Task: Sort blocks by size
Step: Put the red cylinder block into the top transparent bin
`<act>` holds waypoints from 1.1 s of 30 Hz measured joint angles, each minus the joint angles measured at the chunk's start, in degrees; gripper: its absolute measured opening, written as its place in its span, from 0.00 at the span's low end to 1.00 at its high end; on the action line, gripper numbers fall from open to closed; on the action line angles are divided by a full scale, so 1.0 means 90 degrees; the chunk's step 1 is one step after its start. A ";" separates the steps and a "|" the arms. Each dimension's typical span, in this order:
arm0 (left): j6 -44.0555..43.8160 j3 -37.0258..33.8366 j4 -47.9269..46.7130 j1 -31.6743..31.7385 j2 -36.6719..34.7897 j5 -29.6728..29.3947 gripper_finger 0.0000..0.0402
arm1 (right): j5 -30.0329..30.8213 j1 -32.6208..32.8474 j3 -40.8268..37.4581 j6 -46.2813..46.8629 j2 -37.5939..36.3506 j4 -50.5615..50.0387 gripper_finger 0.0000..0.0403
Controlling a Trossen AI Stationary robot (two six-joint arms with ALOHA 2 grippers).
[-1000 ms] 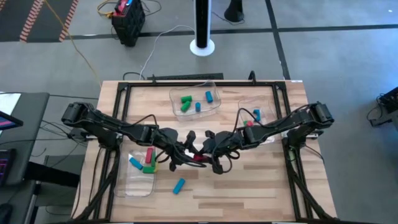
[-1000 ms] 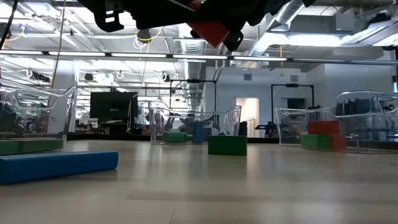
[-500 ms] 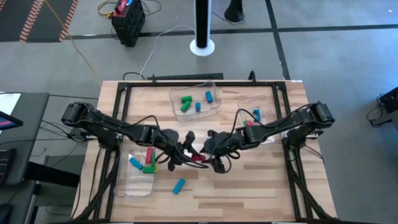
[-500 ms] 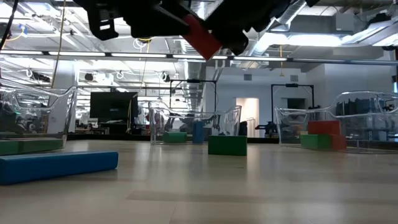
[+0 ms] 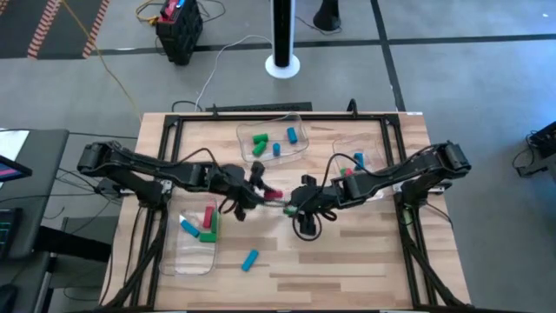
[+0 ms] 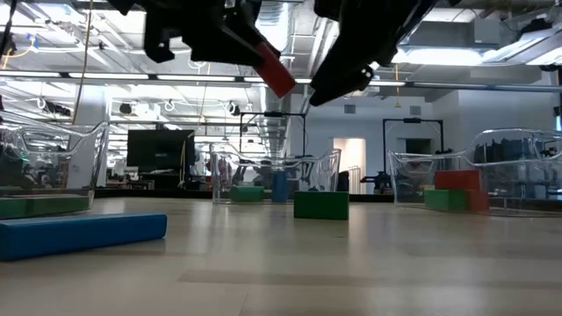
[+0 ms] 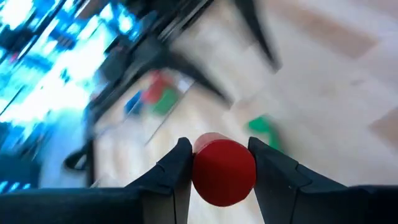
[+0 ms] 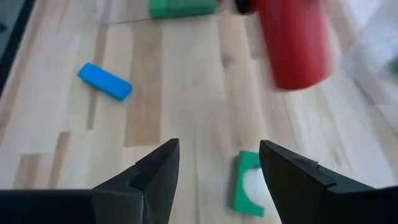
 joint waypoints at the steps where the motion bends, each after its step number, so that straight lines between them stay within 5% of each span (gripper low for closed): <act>1: -0.0047 0.0000 -0.0045 0.0087 -0.0043 -0.0164 0.32 | 0.0089 0.0022 0.0000 0.0091 -0.0035 -0.0128 0.62; 12: -0.1430 0.0010 -0.0163 0.1907 -0.0071 -0.1004 0.32 | 0.0327 0.0457 -0.0032 0.0719 0.0029 -0.0766 0.62; 19: -0.2447 0.0007 -0.0415 0.2852 -0.0052 0.0237 0.32 | 0.0666 0.0690 -0.0363 0.1064 0.0014 -0.0732 0.62; 33: -0.2613 0.0000 -0.0843 0.3333 0.0339 0.0403 0.34 | 0.0743 0.0632 -0.0731 0.1136 0.0014 -0.0372 0.62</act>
